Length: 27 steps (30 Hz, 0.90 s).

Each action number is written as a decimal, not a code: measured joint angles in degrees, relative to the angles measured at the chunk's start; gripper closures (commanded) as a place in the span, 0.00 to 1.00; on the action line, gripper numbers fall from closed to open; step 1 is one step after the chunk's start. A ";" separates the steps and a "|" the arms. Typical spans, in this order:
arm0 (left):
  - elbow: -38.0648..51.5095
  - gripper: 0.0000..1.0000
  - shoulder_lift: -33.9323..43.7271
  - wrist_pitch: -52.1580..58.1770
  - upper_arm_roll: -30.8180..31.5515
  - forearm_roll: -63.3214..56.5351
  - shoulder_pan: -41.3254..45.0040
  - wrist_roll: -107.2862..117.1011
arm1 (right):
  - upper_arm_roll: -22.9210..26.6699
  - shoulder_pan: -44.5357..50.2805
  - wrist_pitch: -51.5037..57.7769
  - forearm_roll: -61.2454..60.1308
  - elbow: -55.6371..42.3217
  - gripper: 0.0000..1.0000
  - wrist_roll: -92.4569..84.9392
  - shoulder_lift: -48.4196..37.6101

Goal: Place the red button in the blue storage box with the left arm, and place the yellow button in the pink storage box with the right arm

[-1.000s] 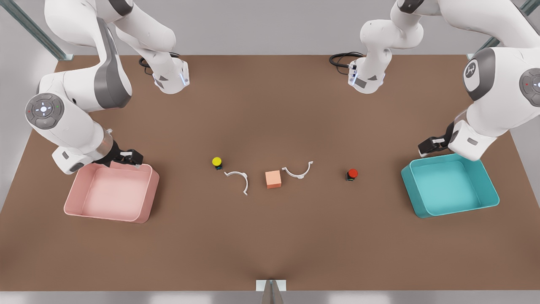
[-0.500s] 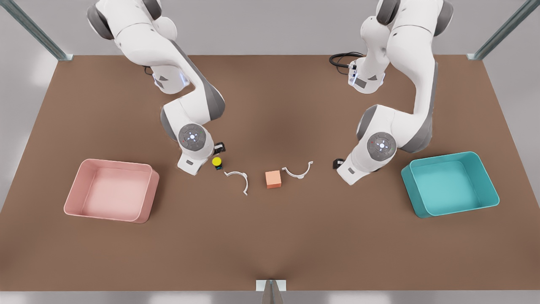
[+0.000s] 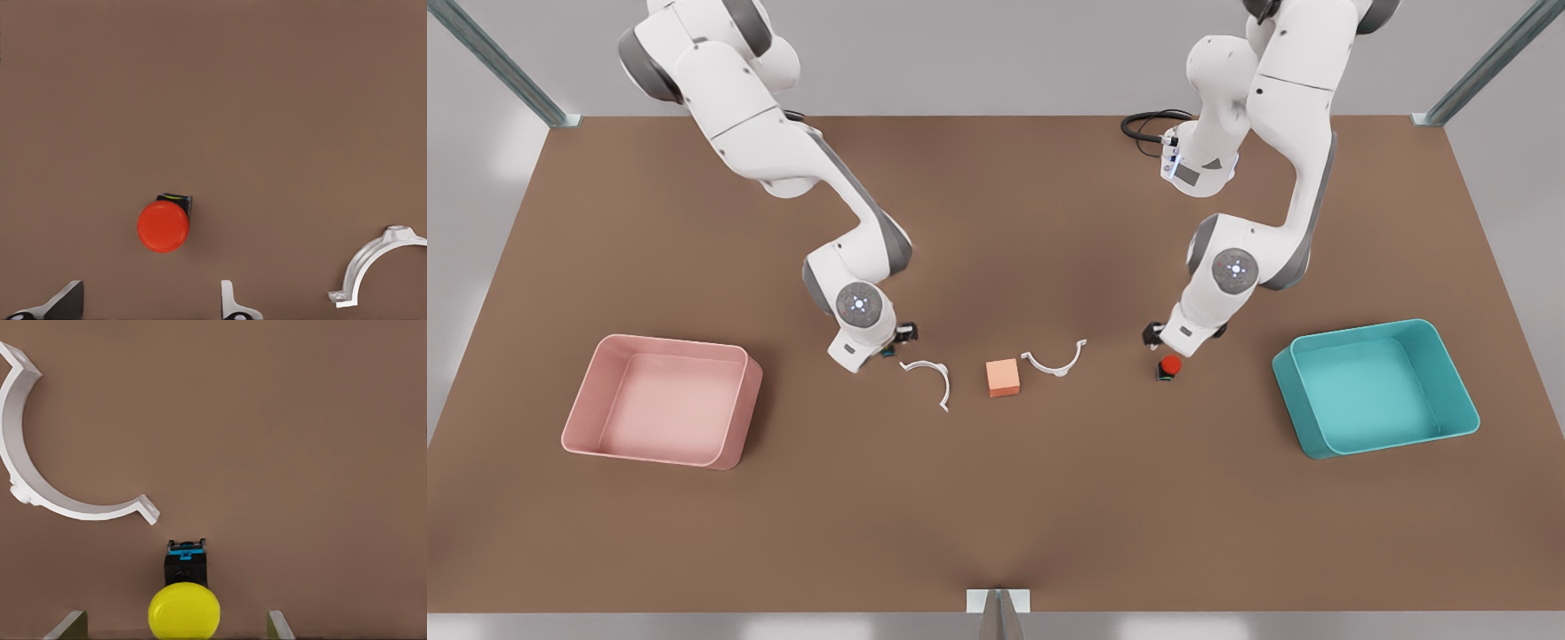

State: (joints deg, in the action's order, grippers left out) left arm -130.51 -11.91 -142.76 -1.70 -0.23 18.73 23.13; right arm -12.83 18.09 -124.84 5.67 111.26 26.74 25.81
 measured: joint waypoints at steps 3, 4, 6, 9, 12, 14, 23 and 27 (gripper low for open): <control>-0.18 0.00 -2.48 -4.68 -0.02 0.00 -0.73 0.43 | 0.27 -0.69 -3.40 0.11 1.74 0.00 1.34 0.04; -0.15 0.00 -3.51 -6.23 -0.03 0.00 -0.92 0.56 | 0.27 -0.65 -4.57 0.13 1.89 0.00 1.77 0.75; -0.07 0.00 -4.76 -8.77 -0.01 0.02 -1.04 0.80 | 0.24 -0.68 -6.95 0.16 2.42 0.00 2.55 1.97; -0.04 0.00 -6.43 -11.48 0.03 0.05 -0.99 1.13 | -0.20 -0.72 -9.88 0.18 3.66 0.00 3.58 2.47; -0.03 0.00 -7.90 -13.30 0.04 0.09 -0.92 1.43 | -0.58 -1.18 -12.38 0.20 6.53 0.01 4.45 1.91; 0.10 0.02 -8.83 -14.18 0.04 0.11 -0.90 1.61 | -0.81 -1.48 -13.50 0.16 7.59 0.21 4.93 1.82; 1.08 0.30 -9.95 -16.01 0.04 0.10 -1.15 2.22 | -0.88 -1.66 -16.39 0.08 7.33 0.50 6.54 2.43; 1.35 0.40 -10.52 -16.26 0.04 0.09 -1.15 2.43 | -0.90 -1.91 -16.97 -0.16 7.19 0.59 6.71 2.02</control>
State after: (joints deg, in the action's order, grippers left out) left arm -129.16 -22.42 -159.02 -1.67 -0.14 17.58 25.56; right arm -13.73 16.18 -141.81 5.50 118.46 33.45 27.83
